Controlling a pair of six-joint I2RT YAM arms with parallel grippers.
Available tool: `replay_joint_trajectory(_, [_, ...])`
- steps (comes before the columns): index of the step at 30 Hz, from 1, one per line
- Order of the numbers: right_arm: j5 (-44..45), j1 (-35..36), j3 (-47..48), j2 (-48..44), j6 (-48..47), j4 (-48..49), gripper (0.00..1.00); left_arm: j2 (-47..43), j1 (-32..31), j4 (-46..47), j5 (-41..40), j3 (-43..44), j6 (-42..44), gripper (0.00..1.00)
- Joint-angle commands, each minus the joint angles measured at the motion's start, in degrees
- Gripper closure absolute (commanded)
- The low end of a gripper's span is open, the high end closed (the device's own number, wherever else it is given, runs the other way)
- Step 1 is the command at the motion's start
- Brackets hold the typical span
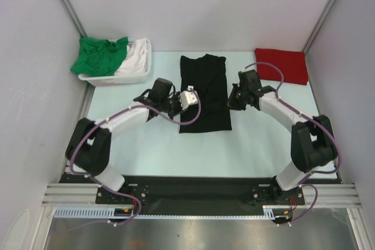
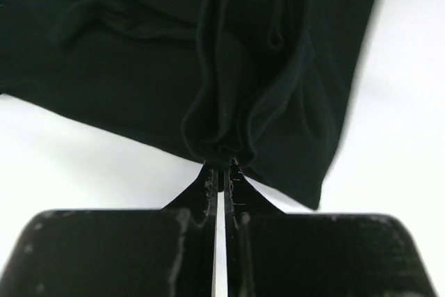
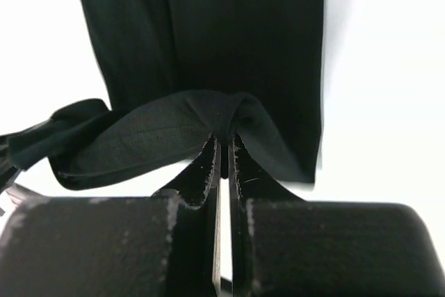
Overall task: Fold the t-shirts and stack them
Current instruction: Fold the tshirt
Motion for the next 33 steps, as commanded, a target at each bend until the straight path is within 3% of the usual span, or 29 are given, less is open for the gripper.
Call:
replay_joint_trajectory(1, [-1.51, -2.86, 6.11, 5.91, -2.87, 4.4, 1.0, 7.47, 2.68, -2.81, 0.21, 9.74, -6.5, 1.0])
replay_joint_trajectory(11, [-6.78, -6.47, 18.86, 20.67, -3.04, 5.82, 1.0, 22.15, 4.88, -11.43, -6.38, 28.81, -9.32, 1.0])
replay_joint_trajectory(14, [-7.93, -6.82, 20.45, 22.79, -3.04, 5.9, 1.0, 24.36, 4.97, -12.32, -6.74, 30.41, -9.32, 0.98])
replay_joint_trajectory(15, [-8.02, -6.91, 21.06, 24.1, -2.96, 5.9, 1.0, 24.98, 4.88, -12.14, -7.52, 31.11, -9.58, 0.95])
replay_joint_trajectory(16, [-7.84, -7.52, 21.24, 24.46, -2.43, 5.82, 0.96, 25.42, 4.88, -12.05, -8.14, 31.38, -9.76, 0.85])
replay_joint_trajectory(17, [-7.67, -7.79, 21.42, 24.9, -1.91, 5.9, 0.73, 26.64, 4.97, -11.97, -9.19, 31.82, -10.19, 0.81])
replay_joint_trajectory(18, [-7.41, -8.14, 21.33, 24.9, -1.47, 6.17, 0.6, 27.26, 4.97, -11.71, -10.42, 32.34, -10.98, 0.75])
replay_joint_trajectory(19, [-6.1, -8.84, 21.51, 24.9, -1.03, 6.69, 0.54, 27.79, 4.97, -10.83, -14.34, 33.65, -11.6, 0.6])
replay_joint_trajectory(20, [-5.21, -9.28, 21.68, 24.47, -0.59, 7.04, 0.47, 28.49, 5.14, -9.95, -16.73, 34.45, -12.39, 0.54])
replay_joint_trajectory(22, [-2.85, -9.98, 22.91, 23.33, -0.5, 7.92, 0.46, 30.34, 6.02, -8.72, -23.04, 38.4, -15.02, 0.41])
replay_joint_trajectory(25, [0.4, -11.04, 24.06, 20.61, -0.93, 8.01, 0.46, 32.62, 8.39, -9.59, -24.4, 46.65, -18.36, 0.28])
replay_joint_trajectory(27, [2.78, -10.78, 23.36, 18.41, -2.6, 7.84, 0.46, 33.42, 9.45, -10.47, -26.16, 51.57, -20.12, 0.25])
replay_joint_trajectory(30, [3.94, -9.73, 17.66, 14.28, -6.36, 9.85, 0.47, 33.25, 10.42, -12.05, -25.81, 52.39, -20.66, 0.26])
replay_joint_trajectory(33, [-1.59, -9.02, 14.48, 14.09, -11.37, 13.37, 0.44, 29.39, 10.07, -14.69, -11.96, 44.61, -18.73, 0.33])
